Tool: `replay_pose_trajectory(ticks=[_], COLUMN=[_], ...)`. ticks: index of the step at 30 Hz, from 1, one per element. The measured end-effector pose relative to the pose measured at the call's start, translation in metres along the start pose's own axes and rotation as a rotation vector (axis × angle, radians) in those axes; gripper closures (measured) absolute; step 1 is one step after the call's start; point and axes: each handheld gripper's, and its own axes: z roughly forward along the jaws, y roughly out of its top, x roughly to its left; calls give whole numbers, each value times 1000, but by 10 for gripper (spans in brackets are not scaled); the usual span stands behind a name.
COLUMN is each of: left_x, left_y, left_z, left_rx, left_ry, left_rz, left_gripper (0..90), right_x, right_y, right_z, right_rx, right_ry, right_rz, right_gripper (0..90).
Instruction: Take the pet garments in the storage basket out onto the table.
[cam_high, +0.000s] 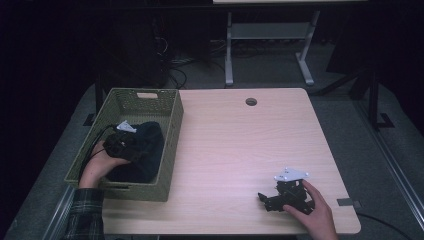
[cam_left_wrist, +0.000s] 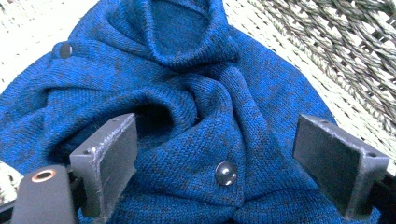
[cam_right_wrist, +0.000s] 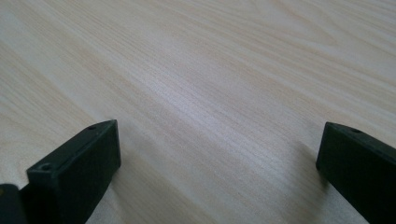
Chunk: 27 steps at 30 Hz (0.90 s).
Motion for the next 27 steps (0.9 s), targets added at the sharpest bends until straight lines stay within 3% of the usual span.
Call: replay_pose_trajectory(ticks=[16,21,24,27], left_x=[-7,-9,-9,-10], left_y=[-5,-5,-4,-3], left_z=[21,24,23,21], left_rx=[109,141,161,164], left_ry=[4,-2,-17,-34], left_rz=[48,40,33,35], left_gripper=[134,136,206,383], right_x=[0,0,0,0], right_y=[0,0,0,0], right_z=[0,0,0,0], right_rx=[1,1,1,0], right_ry=[0,0,1,1], right_rz=[1,1,1,-1], right_gripper=[0,0,0,0])
